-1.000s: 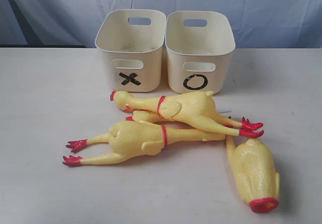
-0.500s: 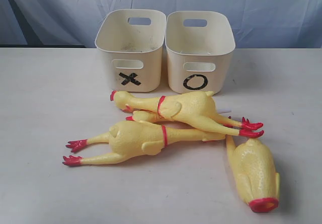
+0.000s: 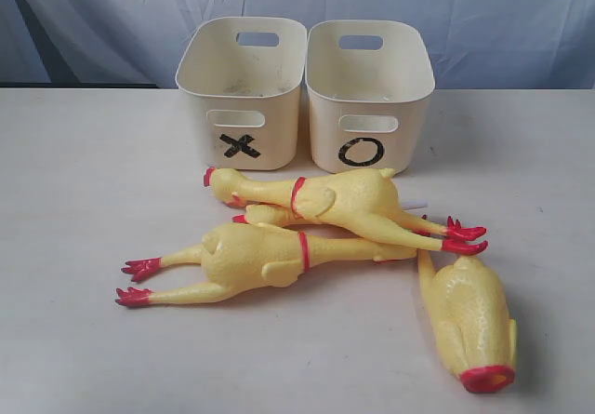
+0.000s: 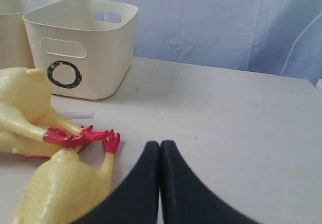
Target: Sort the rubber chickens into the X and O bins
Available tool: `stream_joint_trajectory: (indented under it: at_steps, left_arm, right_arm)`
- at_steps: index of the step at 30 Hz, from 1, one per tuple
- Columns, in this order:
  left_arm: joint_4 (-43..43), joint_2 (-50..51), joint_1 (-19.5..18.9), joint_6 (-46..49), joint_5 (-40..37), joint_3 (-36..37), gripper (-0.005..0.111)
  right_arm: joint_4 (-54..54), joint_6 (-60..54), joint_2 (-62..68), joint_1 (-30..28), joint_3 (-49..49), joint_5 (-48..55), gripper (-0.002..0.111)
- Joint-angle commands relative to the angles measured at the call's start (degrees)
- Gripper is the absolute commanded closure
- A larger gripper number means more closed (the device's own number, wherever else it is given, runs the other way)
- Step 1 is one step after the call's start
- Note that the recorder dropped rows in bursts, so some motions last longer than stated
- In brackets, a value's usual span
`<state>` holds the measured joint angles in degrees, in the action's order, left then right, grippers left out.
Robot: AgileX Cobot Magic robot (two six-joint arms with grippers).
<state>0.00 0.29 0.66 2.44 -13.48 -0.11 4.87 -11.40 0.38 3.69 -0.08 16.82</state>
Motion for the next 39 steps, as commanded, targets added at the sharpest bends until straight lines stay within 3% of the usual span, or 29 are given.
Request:
stream_joint_trajectory:
  at_steps: [1, 27, 32, 39]
  left_arm:
    - [0.0, -0.29, -0.09, -0.24, 0.28, 0.11, 0.107]
    - [0.0, -0.29, -0.04, -0.24, 1.86, 0.11, 0.107]
    - [-7.04, -0.29, -0.04, -0.46, 10.35, 0.11, 0.107]
    - [-9.72, -0.29, -0.04, -2.44, 23.64, 0.11, 0.107]
  right_arm:
    - [-0.08, -0.09, -0.38, -0.23, 0.08, -0.78, 0.109]
    - [-0.08, -0.09, -0.38, -0.23, 0.08, -0.65, 0.109]
    - [-0.08, -0.09, -0.38, -0.23, 0.08, -0.65, 0.109]
    - [-0.08, -0.09, -0.38, -0.23, 0.08, -0.76, 0.109]
